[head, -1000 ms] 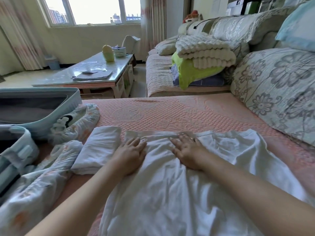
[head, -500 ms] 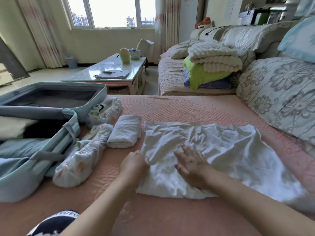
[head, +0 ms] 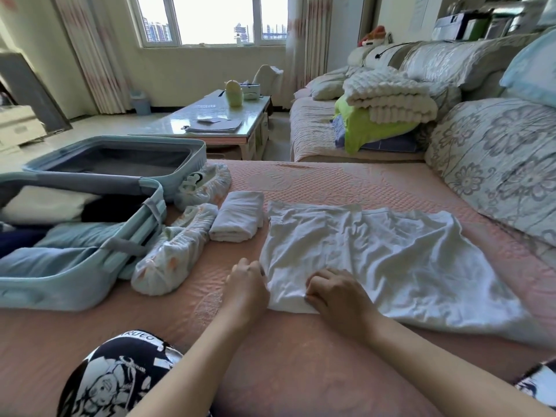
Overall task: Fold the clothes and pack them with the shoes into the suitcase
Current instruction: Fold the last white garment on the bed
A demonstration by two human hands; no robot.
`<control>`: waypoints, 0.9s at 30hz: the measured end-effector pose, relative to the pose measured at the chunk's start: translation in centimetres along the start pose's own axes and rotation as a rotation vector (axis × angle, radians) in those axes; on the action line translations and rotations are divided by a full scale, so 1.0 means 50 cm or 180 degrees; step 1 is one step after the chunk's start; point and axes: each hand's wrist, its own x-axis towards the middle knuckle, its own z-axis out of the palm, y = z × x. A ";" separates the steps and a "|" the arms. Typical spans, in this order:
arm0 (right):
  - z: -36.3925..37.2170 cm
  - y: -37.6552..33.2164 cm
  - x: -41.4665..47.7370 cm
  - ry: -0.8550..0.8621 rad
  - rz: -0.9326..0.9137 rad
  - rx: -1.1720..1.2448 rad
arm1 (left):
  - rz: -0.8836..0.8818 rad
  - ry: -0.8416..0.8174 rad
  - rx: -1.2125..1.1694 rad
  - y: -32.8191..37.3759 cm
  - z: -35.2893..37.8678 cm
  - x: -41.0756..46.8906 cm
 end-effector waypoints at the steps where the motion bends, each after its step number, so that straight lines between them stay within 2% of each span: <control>1: -0.002 -0.004 0.001 0.0119 0.0031 0.0027 | 0.0042 0.0128 -0.0124 0.004 -0.001 -0.001; 4: -0.011 -0.018 0.003 0.0389 0.0041 0.0241 | -0.0113 0.0044 -0.0205 0.013 -0.003 -0.009; 6: -0.013 -0.018 0.002 0.0223 0.0011 0.0408 | -0.0246 -0.0363 0.0282 0.015 0.001 -0.014; 8: -0.011 -0.012 -0.006 -0.0056 -0.0068 0.0526 | -0.0242 -0.0389 0.0341 0.017 0.005 -0.017; 13: -0.015 -0.009 -0.014 -0.0033 0.0051 0.0865 | -0.0160 0.0403 -0.1598 0.032 -0.025 -0.022; 15: -0.020 -0.007 -0.014 0.0058 0.0091 0.0800 | -0.0228 0.0510 -0.1743 0.027 -0.042 -0.017; 17: -0.028 -0.002 -0.015 -0.0094 0.0336 0.0680 | -0.0189 0.0298 -0.0896 -0.001 -0.048 0.003; 19: -0.043 0.009 -0.019 -0.0678 0.0733 0.0612 | -0.0274 -0.0396 0.0302 -0.034 -0.043 0.016; 21: -0.057 0.020 -0.027 -0.1178 0.0743 0.0479 | -0.0304 -0.0865 0.0983 -0.046 -0.031 0.016; 23: -0.072 0.029 -0.041 -0.1325 0.0624 0.0507 | 0.0173 -0.0486 0.1207 -0.027 -0.027 0.014; 25: -0.093 0.040 -0.061 -0.1402 0.0680 0.0450 | 0.1077 -0.0064 0.0940 -0.006 -0.027 0.012; 27: -0.114 0.056 -0.079 -0.1463 0.0759 0.0007 | 0.1627 -0.0579 0.0730 0.007 -0.029 0.003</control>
